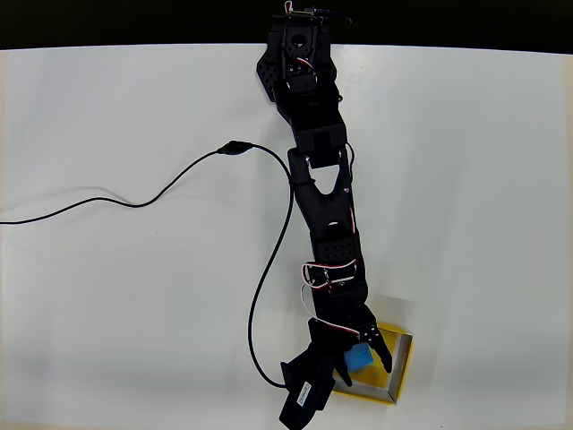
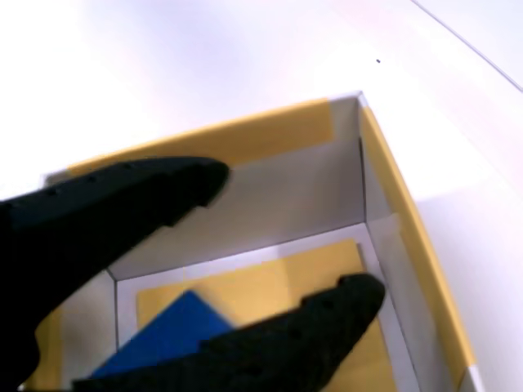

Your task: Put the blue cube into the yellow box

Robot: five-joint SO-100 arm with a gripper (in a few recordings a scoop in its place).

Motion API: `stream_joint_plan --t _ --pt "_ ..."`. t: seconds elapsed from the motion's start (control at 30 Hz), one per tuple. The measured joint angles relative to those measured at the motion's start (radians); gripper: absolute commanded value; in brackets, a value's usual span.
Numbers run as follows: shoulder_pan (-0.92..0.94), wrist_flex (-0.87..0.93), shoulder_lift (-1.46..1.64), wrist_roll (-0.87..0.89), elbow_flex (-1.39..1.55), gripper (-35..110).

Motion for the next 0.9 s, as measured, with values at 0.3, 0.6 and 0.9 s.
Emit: stream_joint_plan --t 0.3,0.6,0.9 --pt "-0.011 0.222 0.334 -0.072 0.044 9" --pt "0.107 0.433 0.896 -0.061 0.474 3" --pt "0.273 0.557 1.345 -0.049 0.914 0"
